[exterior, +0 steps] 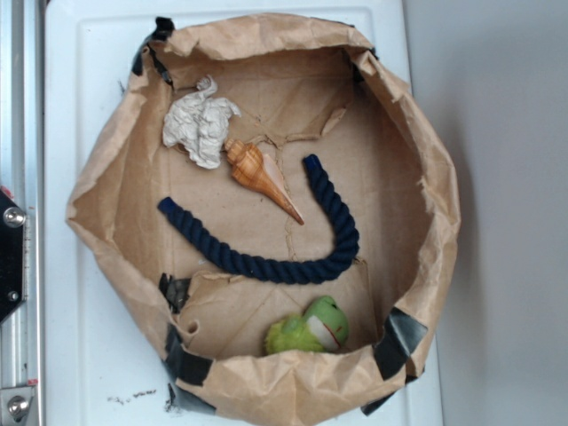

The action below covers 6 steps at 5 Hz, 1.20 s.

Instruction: Grab the blue rope.

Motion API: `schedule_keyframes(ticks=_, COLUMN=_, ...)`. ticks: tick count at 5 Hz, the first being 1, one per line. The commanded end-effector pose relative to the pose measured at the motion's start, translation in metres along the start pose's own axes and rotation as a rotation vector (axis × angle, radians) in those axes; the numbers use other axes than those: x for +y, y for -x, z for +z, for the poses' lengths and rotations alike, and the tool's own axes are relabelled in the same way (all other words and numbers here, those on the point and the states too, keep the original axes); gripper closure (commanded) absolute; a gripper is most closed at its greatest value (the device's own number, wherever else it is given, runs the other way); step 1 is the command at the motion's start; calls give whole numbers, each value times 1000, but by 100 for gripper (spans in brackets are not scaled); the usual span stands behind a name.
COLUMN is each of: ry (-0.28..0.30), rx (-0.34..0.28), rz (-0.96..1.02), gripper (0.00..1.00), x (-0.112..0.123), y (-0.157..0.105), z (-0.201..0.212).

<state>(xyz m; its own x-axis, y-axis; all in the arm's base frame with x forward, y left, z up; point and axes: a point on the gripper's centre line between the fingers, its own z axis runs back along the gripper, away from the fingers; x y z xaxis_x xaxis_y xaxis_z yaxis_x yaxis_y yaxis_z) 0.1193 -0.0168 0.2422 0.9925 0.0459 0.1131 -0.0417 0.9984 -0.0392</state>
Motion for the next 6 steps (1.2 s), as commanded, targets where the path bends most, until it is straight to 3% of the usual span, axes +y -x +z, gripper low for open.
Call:
schedule_keyframes(ticks=1, ry=0, rx=0, rz=0, gripper=0, x=0, y=0, z=0)
schedule_keyframes(ticks=2, ry=-19, rx=-1, rz=76, gripper=0, x=7, y=-50, z=-9)
schedule_keyframes(ticks=3, ry=-1, rx=-39, rz=100, gripper=0, x=10, y=-99, z=-20)
schedule_keyframes(ticks=4, ry=64, rx=-192, rz=42, gripper=0, x=19, y=-146, z=-35)
schedule_keyframes(ticks=5, ry=89, rx=-273, rz=-75, gripper=0, x=19, y=-184, z=-63)
schedule_keyframes(ticks=6, ry=65, rx=-293, rz=-113, gripper=0, x=19, y=-194, z=-84)
